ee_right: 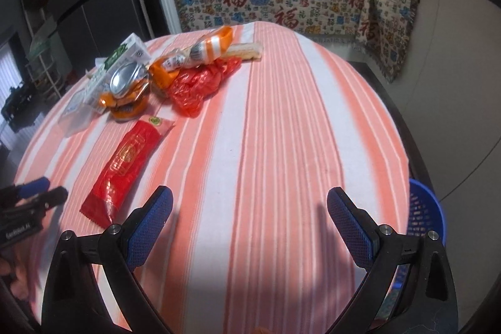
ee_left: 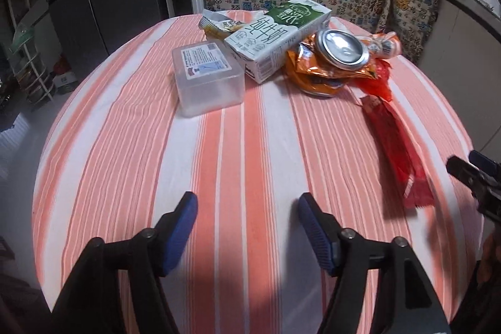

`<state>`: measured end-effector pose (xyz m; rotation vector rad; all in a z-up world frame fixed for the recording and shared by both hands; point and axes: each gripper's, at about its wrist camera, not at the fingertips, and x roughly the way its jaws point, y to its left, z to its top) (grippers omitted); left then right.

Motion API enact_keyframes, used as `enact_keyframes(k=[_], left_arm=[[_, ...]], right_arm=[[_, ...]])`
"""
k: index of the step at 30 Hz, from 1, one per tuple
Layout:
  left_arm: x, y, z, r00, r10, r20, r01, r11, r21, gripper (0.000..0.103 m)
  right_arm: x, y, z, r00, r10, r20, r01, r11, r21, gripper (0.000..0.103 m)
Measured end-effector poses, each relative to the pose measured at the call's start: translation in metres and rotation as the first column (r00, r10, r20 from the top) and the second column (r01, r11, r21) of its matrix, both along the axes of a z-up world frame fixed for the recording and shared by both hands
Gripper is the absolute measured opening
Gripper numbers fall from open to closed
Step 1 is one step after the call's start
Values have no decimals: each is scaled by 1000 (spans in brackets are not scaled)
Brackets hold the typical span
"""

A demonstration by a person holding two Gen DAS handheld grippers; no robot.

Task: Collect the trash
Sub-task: 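Return to the table and grasp the clear plastic box with the left tool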

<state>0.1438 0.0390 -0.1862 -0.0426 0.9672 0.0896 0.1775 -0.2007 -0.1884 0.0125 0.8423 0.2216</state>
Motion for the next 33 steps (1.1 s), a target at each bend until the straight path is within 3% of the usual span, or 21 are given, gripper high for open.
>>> enact_keyframes(k=[2, 5, 15, 18, 20, 26, 33], left_arm=[[15, 3, -3, 1000, 22, -1, -22, 1000, 2, 86], [38, 12, -5, 999, 52, 12, -52, 999, 7, 91], [94, 38, -6, 994, 105, 14, -106, 994, 8, 96], [101, 46, -3, 993, 117, 29, -118, 993, 16, 91], [102, 46, 0, 995, 91, 48, -92, 995, 36, 68], [75, 55, 4, 995, 83, 51, -82, 996, -19, 68], [2, 29, 8, 999, -35, 40, 37, 998, -56, 68]], right_arm=[[0, 1, -2, 1000, 12, -7, -12, 1000, -7, 99], [0, 4, -7, 999, 29, -26, -30, 999, -19, 99], [-2, 17, -18, 997, 73, -39, -76, 993, -93, 99], [1, 15, -18, 996, 70, -48, -73, 994, -77, 100], [1, 15, -18, 996, 69, -48, -72, 994, -80, 100], [1, 16, -19, 996, 69, -48, -73, 994, -77, 100], [3, 15, -19, 996, 72, -51, -75, 995, -65, 100]])
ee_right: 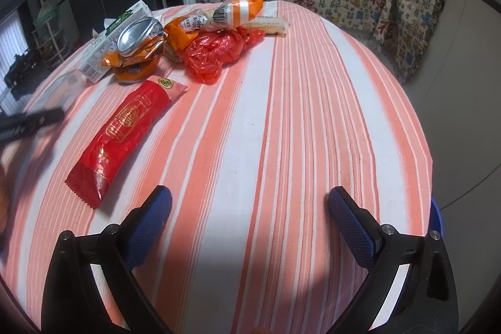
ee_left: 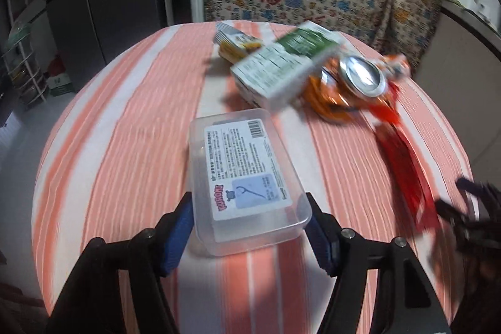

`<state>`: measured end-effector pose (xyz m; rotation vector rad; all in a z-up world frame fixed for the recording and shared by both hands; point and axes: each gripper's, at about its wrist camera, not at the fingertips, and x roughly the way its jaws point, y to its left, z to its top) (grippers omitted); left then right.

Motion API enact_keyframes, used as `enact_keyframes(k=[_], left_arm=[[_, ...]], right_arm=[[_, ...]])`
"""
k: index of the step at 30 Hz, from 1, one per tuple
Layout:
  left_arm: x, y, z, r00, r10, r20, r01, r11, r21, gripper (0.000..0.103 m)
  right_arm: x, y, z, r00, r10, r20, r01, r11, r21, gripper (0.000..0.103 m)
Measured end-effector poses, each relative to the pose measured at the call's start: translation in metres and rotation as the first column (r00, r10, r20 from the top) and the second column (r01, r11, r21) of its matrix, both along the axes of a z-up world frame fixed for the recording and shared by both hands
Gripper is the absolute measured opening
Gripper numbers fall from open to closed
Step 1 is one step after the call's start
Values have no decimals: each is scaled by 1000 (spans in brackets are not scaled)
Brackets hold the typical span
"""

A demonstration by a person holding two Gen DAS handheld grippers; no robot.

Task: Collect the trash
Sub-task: 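Return to the table and grasp the clear plastic box with the left tool, then grasp the red snack wrapper with the right tool while the left tool holds the box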

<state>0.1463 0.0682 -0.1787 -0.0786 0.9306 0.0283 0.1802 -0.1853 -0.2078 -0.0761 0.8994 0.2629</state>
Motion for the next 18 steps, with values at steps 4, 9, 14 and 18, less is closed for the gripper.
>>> enact_keyframes(k=[4, 9, 14, 18], left_arm=[[-12, -10, -7, 1000, -11, 0, 11, 997, 71, 70], [-8, -3, -8, 1000, 4, 1, -4, 998, 57, 78], [-15, -7, -11, 1000, 4, 8, -5, 998, 68, 80], [-17, -7, -12, 1000, 4, 10, -5, 998, 67, 80]], right_arm=[[-2, -2, 1, 1000, -3, 8, 3, 1000, 17, 100], [-7, -7, 11, 999, -26, 24, 23, 996, 82, 100], [-8, 25, 42, 997, 69, 31, -73, 979, 188, 98], [12, 74, 32, 987, 146, -66, -135, 980, 148, 93]])
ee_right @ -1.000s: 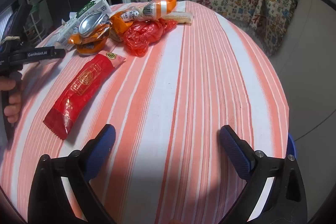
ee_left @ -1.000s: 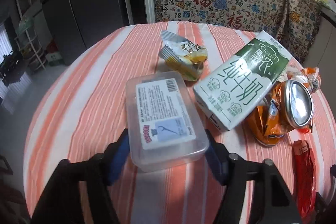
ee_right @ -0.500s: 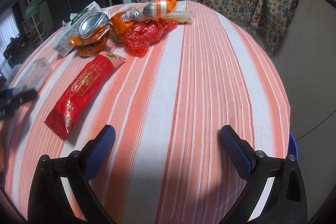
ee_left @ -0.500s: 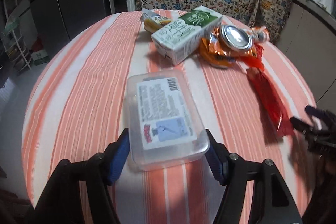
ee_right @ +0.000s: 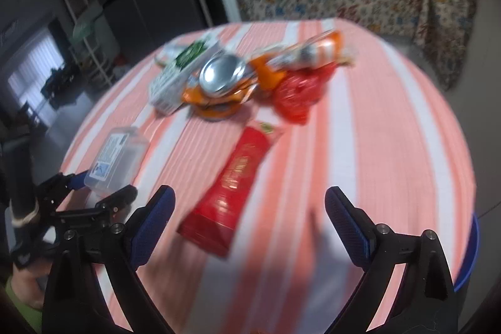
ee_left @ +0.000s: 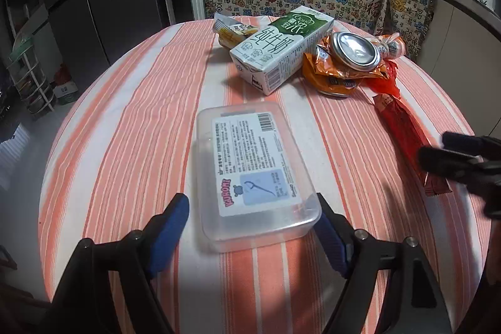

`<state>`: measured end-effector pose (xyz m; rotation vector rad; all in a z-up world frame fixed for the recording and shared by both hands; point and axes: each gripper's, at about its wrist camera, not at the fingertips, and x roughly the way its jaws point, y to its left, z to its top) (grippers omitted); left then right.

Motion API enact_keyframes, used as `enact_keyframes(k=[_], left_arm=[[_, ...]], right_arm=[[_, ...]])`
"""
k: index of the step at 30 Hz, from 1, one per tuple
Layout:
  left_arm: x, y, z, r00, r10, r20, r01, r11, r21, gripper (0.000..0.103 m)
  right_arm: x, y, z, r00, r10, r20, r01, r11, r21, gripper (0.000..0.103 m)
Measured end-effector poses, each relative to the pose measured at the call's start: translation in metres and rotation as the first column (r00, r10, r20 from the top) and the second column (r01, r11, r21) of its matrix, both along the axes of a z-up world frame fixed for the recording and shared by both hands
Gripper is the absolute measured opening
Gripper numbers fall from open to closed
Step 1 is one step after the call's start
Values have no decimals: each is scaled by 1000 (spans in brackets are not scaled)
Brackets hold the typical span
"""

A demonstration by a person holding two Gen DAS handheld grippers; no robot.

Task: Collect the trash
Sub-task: 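Grasp the red snack wrapper with the right tool while the left tool holds the box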

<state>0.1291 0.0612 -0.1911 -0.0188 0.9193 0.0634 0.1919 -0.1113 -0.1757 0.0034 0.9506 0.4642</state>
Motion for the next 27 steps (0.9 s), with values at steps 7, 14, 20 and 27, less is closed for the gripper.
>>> enact_keyframes(k=[7, 14, 20, 27], left_arm=[[0, 1, 1, 1000, 2, 2, -2, 1000, 0, 80], [1, 1, 1, 1000, 3, 3, -3, 1000, 1, 80], [1, 1, 0, 1000, 4, 4, -4, 1000, -2, 80], [0, 1, -1, 1000, 5, 5, -5, 1000, 2, 80]], right_arm=[[1, -1, -23, 996, -36, 87, 48, 989, -141, 43], [0, -26, -28, 994, -38, 100, 48, 994, -102, 53], [-9, -23, -30, 994, -1, 107, 15, 992, -124, 81], [-11, -23, -30, 994, 4, 109, 10, 991, -130, 85]])
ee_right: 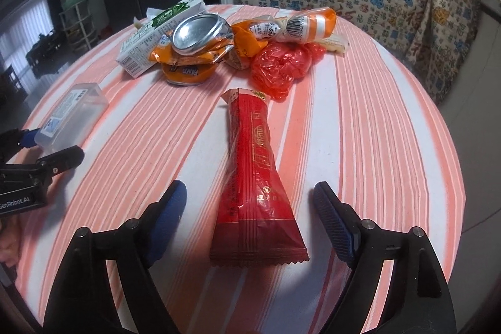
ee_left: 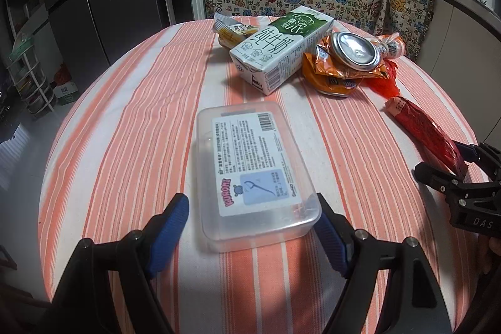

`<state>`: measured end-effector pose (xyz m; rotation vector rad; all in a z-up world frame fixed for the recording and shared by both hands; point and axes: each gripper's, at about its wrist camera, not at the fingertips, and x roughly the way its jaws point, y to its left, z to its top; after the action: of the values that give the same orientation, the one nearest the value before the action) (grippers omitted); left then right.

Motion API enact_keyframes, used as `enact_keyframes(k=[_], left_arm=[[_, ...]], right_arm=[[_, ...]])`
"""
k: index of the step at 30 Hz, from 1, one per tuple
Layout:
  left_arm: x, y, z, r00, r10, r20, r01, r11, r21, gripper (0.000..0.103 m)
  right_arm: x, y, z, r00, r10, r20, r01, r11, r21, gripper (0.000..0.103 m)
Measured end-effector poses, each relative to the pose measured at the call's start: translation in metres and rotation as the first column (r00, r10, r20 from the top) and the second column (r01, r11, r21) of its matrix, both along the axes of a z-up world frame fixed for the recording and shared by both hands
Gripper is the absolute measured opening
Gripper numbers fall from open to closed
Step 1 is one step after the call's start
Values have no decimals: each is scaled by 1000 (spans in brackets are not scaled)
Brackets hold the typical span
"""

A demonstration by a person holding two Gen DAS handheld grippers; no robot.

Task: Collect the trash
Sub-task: 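Grasp the red snack wrapper with the right tool while the left tool holds the box, then carry the box and red wrapper over the wastebasket and open both tools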

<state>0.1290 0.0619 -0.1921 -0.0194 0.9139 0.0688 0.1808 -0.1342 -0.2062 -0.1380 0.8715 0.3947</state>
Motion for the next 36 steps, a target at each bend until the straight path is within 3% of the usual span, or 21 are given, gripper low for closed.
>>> enact_keyframes(k=[9, 12, 15, 17, 20, 24, 26, 30, 32, 34, 36], left_arm=[[-1, 0, -1, 1000, -5, -2, 5, 1000, -15, 80], [-7, 4, 2, 997, -72, -30, 71, 997, -41, 80], [-23, 19, 12, 991, -132, -23, 128, 986, -111, 80], [-28, 33, 23, 993, -120, -5, 117, 980, -158, 80], [-18, 44, 35, 994, -108, -12, 102, 969, -225, 80], [13, 38, 32, 986, -107, -130, 82, 979, -189, 80], [24, 31, 31, 982, -120, -145, 92, 978, -190, 82], [41, 19, 33, 980, -86, -178, 68, 992, -102, 80], [49, 13, 28, 973, -88, -215, 71, 994, -86, 80], [55, 10, 23, 969, -85, -232, 73, 996, -60, 80], [56, 10, 20, 969, -82, -234, 76, 996, -36, 75]], right_arm=[[0, 1, -1, 1000, 4, -5, -4, 1000, 3, 88], [2, -2, 2, 999, 35, -34, -34, 999, 11, 89], [3, -15, 11, 992, 54, -114, -46, 997, 68, 86], [7, -22, 22, 987, 60, -152, -43, 993, 114, 86], [17, -13, 39, 980, 88, -177, -75, 994, 82, 86], [42, 11, 50, 963, 131, -237, -128, 991, 28, 75], [53, 20, 51, 960, 122, -251, -130, 991, -18, 73], [62, 31, 45, 949, 105, -297, -134, 988, -80, 67], [64, 29, 43, 950, 87, -300, -120, 989, -92, 59], [64, 22, 43, 954, 69, -293, -95, 993, -75, 10], [63, 14, 45, 956, 59, -287, -75, 996, -46, 9]])
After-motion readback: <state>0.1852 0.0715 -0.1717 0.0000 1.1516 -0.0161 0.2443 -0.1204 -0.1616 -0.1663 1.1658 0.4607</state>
